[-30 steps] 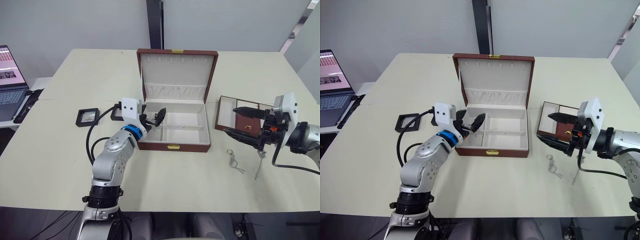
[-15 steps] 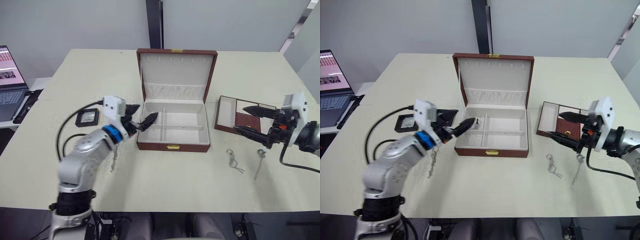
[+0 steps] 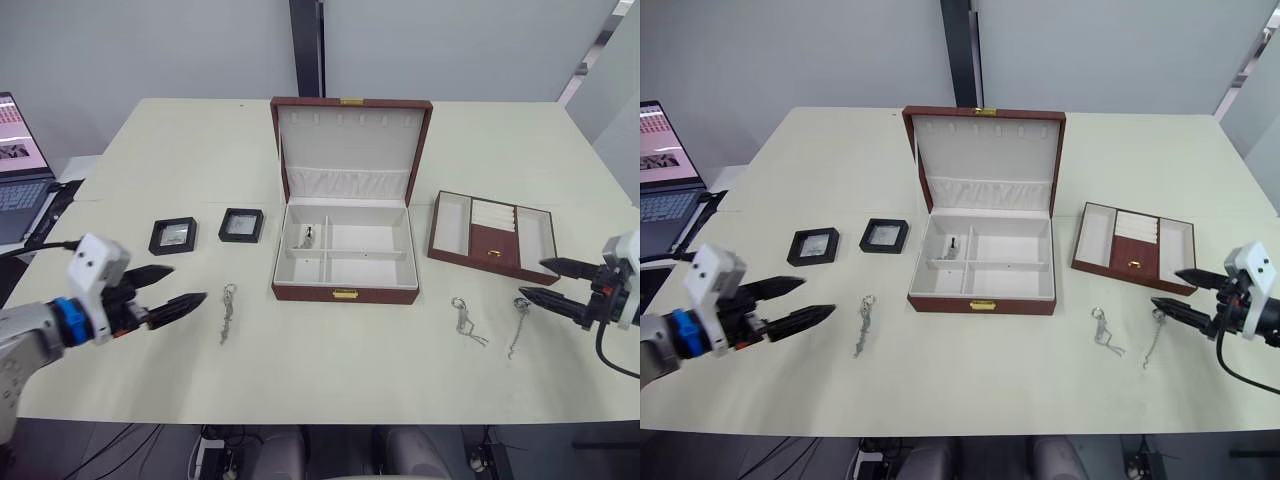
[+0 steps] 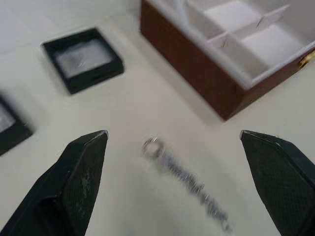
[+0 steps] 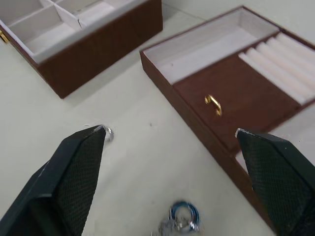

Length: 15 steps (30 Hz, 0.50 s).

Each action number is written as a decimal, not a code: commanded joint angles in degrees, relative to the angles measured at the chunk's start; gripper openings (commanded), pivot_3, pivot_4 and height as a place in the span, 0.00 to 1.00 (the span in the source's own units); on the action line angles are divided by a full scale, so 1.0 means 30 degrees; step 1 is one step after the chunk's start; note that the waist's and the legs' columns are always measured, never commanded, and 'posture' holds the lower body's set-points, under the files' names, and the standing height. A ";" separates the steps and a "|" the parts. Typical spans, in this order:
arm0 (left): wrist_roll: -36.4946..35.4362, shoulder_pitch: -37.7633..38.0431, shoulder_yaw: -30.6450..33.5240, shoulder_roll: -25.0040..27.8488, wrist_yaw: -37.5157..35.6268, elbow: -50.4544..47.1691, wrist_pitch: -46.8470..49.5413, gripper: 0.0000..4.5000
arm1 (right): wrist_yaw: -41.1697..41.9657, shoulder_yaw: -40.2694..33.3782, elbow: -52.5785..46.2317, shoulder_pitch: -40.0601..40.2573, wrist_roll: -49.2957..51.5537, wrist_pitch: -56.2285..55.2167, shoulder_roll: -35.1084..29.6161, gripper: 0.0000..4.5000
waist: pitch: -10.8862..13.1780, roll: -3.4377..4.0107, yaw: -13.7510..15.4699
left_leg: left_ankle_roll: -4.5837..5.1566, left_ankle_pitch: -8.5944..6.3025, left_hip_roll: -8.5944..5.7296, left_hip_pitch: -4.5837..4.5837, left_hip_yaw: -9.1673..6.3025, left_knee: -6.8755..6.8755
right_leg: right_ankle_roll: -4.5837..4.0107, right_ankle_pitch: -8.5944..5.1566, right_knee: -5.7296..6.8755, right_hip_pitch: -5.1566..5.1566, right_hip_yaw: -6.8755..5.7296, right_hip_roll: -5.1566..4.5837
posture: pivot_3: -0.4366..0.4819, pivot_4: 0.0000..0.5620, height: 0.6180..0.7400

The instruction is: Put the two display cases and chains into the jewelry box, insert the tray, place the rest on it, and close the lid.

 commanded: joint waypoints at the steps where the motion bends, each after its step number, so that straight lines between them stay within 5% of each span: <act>1: 0.0902 0.0926 0.2338 0.0482 -0.0429 0.0925 -0.1152 0.99 | 0.0287 -0.1299 0.0640 0.0349 -0.0292 -0.0703 -0.0729 1.00 | 0.0000 0.0001 -0.0003 | 0.0000 0.0000 -0.0003 0.0001 0.0003 0.0000 | 0.0000 0.0000 0.0000 0.0001 0.0001 -0.0002 | 0.48 0.27 1.00; 15: 0.2905 0.1802 0.3425 0.0755 -0.1089 0.5239 -0.3728 0.99 | 0.1234 -0.0922 0.3682 0.0985 -0.2062 -0.2576 -0.1268 1.00 | 0.0000 0.0002 -0.0036 | 0.0003 -0.0003 0.0000 0.0010 0.0023 -0.0004 | 0.0001 0.0000 0.0003 0.0002 0.0007 -0.0005 | 0.48 0.27 1.00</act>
